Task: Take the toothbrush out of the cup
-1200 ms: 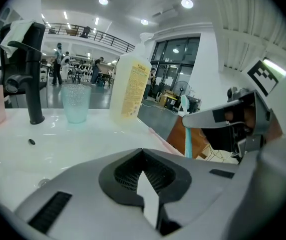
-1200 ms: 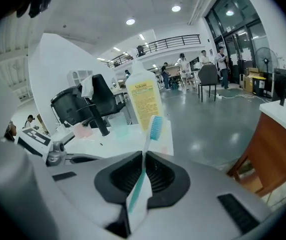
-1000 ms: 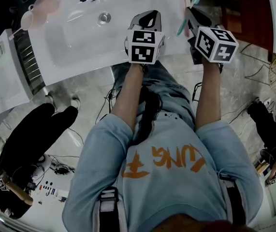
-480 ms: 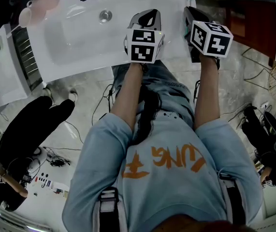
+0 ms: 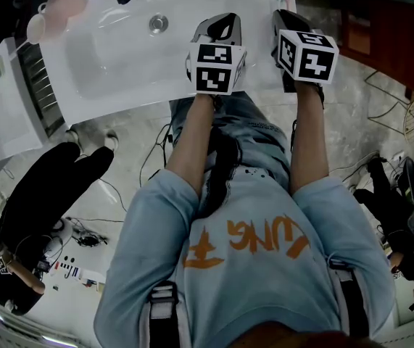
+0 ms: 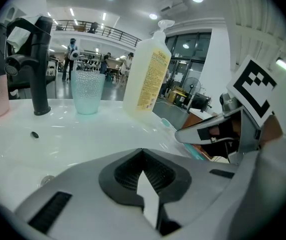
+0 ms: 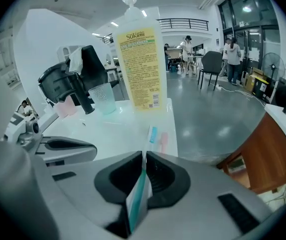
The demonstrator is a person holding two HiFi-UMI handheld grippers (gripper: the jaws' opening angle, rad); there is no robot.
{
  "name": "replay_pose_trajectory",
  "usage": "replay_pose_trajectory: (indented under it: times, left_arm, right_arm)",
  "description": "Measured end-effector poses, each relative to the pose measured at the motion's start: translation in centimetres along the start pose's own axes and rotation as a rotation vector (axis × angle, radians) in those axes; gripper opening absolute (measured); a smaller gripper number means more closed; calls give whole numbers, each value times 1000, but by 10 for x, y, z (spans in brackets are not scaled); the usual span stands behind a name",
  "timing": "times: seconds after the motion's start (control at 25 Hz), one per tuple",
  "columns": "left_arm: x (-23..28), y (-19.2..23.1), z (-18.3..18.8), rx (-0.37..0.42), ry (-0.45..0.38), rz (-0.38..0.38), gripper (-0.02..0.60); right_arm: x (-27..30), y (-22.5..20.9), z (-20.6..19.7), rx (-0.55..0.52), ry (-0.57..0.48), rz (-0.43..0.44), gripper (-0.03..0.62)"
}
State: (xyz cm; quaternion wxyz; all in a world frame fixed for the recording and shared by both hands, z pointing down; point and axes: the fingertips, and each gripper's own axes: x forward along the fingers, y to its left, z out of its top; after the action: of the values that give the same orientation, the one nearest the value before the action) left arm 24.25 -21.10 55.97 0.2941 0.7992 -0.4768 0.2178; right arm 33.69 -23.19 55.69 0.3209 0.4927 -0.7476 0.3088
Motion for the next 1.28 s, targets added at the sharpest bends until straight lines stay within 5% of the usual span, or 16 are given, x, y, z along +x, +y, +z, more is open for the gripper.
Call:
replay_pose_trajectory:
  times: [0.6,1.28]
  left_arm:
    - [-17,6,-1,3,-28,14,8]
    - [-54,20,9,10,-93,37,8]
  right_arm:
    - [0,6,-8,-192,32,-74,48]
    - [-29,31,19,-196,-109,-78,46]
